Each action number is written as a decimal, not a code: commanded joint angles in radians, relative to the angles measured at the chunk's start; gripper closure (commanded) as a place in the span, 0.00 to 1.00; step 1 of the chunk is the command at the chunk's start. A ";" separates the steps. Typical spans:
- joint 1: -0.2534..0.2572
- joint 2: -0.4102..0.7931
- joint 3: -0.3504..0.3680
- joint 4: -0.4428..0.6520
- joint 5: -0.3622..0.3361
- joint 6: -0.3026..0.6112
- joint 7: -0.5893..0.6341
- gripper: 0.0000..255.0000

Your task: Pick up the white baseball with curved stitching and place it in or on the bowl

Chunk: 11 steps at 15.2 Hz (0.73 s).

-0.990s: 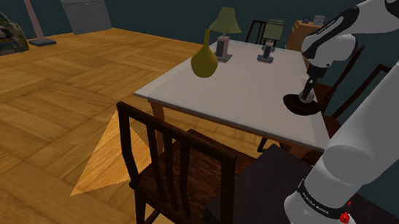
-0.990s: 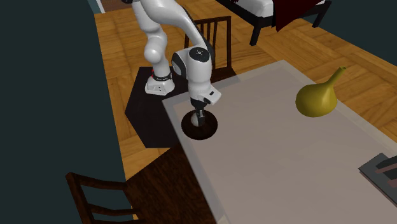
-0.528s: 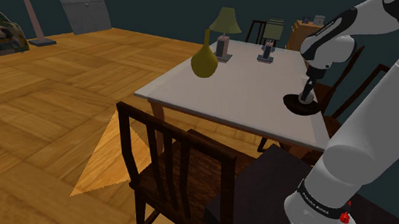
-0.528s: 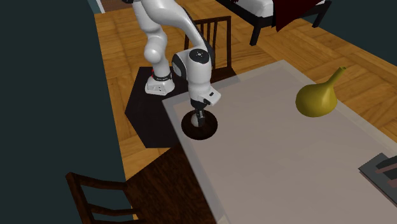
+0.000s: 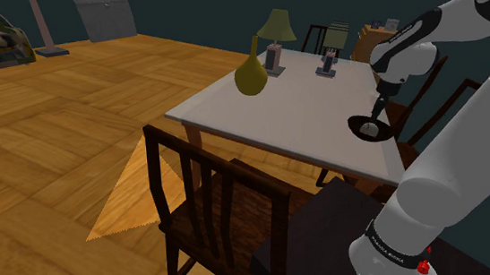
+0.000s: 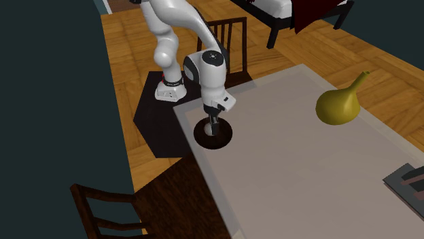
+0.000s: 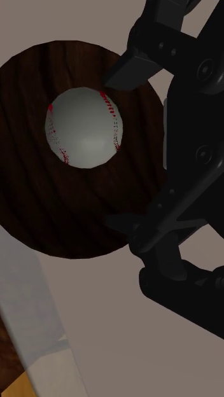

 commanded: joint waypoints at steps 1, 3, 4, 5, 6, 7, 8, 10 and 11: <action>-0.007 -0.048 0.017 0.027 -0.043 -0.061 0.031 0.00; -0.016 -0.097 0.042 0.058 -0.079 -0.128 0.059 0.00; -0.018 -0.097 0.044 0.058 -0.079 -0.128 0.059 0.00; -0.018 -0.097 0.044 0.058 -0.079 -0.128 0.059 0.00; -0.018 -0.097 0.044 0.058 -0.079 -0.128 0.059 0.00; -0.018 -0.097 0.044 0.058 -0.079 -0.128 0.059 0.00; -0.018 -0.097 0.044 0.058 -0.079 -0.128 0.059 0.00; -0.018 -0.097 0.044 0.058 -0.079 -0.128 0.059 0.00; -0.018 -0.097 0.044 0.058 -0.079 -0.128 0.059 0.00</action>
